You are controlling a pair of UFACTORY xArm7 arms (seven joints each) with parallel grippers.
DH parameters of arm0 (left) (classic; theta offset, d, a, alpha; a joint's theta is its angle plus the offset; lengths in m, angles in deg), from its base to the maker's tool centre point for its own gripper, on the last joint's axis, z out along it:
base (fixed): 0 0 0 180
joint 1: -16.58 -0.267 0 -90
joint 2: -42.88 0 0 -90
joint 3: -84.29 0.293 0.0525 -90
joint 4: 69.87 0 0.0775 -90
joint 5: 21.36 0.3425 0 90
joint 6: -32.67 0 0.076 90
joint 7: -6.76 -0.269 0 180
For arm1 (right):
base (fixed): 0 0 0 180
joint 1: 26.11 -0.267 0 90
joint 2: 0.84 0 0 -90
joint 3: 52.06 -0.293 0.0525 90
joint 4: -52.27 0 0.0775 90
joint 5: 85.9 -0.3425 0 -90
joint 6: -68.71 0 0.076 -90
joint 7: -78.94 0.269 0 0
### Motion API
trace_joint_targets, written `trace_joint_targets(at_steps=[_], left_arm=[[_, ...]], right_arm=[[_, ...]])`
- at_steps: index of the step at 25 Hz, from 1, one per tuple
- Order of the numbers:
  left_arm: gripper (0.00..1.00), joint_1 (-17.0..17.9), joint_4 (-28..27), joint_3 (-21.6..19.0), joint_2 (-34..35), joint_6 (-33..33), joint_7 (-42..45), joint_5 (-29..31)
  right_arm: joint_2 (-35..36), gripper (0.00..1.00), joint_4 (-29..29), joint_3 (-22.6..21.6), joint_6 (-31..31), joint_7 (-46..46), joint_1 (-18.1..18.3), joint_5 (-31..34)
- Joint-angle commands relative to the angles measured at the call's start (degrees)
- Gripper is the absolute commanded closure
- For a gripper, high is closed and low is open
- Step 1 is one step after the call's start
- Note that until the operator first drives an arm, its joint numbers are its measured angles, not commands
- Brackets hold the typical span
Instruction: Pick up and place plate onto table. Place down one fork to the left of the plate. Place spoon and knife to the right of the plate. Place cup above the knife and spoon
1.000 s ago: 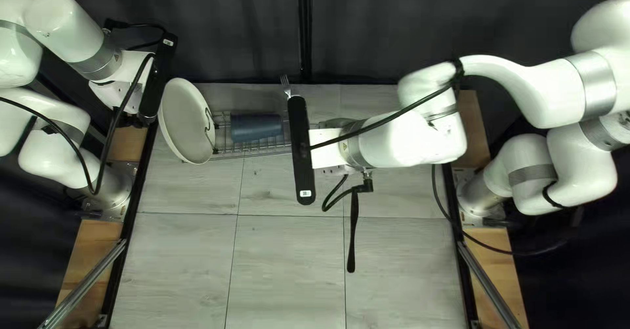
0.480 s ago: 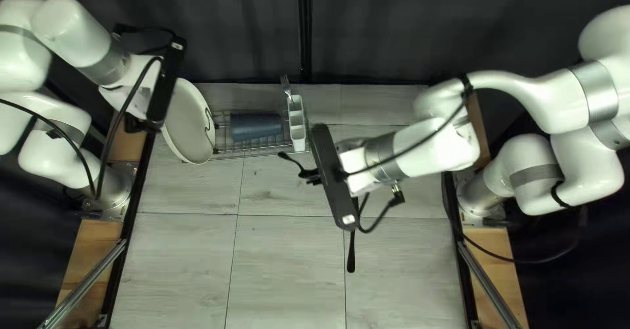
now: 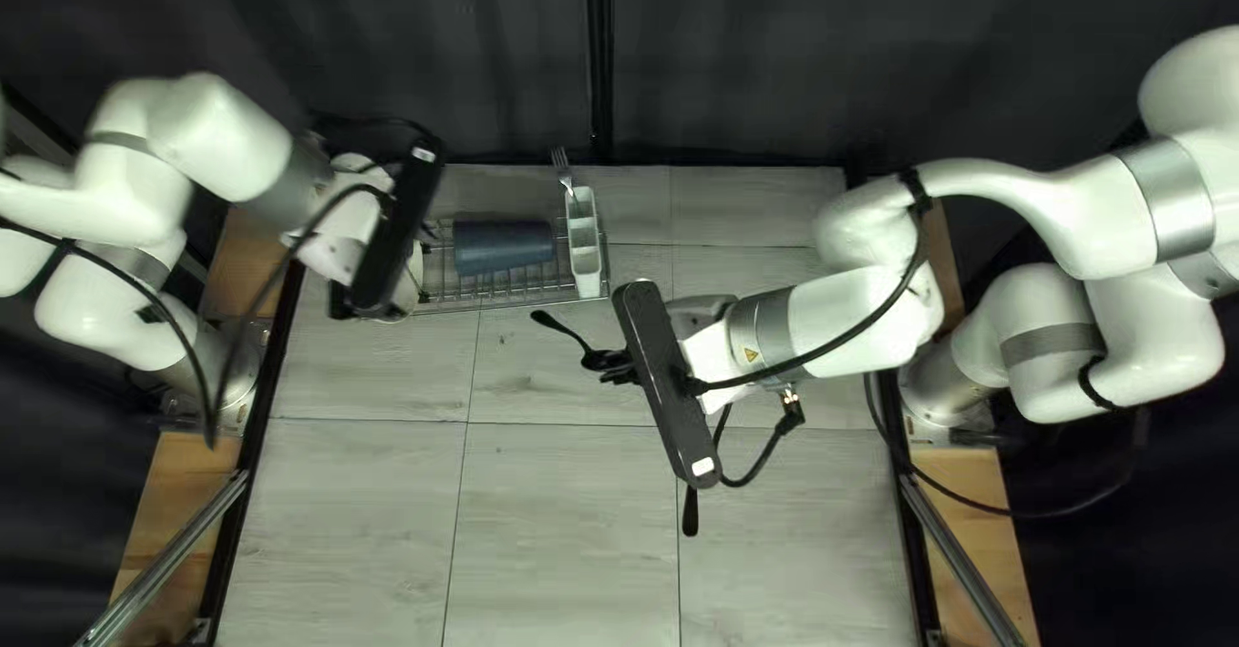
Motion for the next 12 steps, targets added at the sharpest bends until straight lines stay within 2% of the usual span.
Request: trace_joint_targets(at_steps=[1,7,12], left_arm=[[0.0,3.84,-2.47,5.2,-5.24,-4.37,-8.12,-4.83],[0.0,9.58,-8.36,11.94,-14.09,-6.89,-20.67,-15.91],[0.0,12.13,-13.32,15.82,-20.34,-5.46,-31.3,-25.84]], right_arm=[[0.0,1.0,0.0,0.0,0.0,0.0,0.0,0.0],[0.0,1.0,0.0,0.0,0.0,0.0,0.0,0.0],[0.0,1.0,0.0,0.0,0.0,0.0,0.0,0.0]])
